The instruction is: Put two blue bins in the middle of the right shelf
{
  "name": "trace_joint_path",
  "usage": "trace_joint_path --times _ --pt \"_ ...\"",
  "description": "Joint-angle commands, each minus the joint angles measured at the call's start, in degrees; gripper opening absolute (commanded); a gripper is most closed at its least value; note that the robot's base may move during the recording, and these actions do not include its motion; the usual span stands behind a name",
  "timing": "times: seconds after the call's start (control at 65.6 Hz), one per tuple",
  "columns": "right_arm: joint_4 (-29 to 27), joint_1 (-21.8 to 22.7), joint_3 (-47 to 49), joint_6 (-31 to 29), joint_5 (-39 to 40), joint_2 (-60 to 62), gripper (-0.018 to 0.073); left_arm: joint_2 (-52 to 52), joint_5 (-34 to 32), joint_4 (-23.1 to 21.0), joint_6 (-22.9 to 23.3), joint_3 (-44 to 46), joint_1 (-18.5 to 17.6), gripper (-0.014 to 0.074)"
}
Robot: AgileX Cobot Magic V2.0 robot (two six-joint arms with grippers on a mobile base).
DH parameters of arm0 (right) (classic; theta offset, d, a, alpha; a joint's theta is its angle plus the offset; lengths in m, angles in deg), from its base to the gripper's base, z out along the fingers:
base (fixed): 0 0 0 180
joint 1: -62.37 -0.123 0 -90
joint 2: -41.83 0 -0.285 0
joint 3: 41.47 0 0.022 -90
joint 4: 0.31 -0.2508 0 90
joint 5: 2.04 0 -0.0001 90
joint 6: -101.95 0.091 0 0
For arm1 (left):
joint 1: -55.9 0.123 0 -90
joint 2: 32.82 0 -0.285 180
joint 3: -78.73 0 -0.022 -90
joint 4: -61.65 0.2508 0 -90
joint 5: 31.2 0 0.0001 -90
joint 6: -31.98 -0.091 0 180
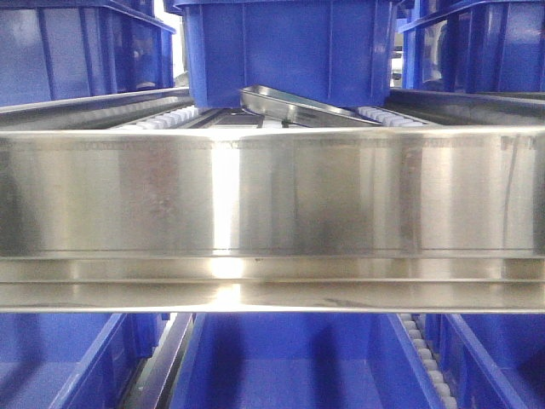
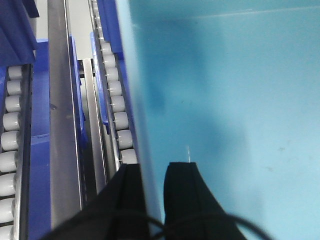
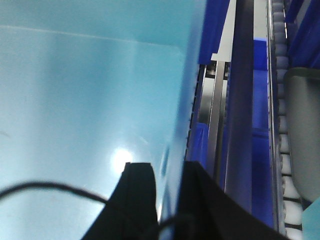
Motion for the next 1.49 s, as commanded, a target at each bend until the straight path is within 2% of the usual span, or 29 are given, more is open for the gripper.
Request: trace_joint_path --times 0.0,1.478 --pt "-0.8 0.2 0.8 -1.5 1.8 1.0 -0.0151 -0.8 -1.3 -1.7 -0.4 0.7 0.0 -0.0111" --pt "-0.8 0.2 0.8 -1.5 2.3 1.0 -0.0151 -0.8 -1.3 -1.4 -0.4 0.7 0.0 -0.0111"
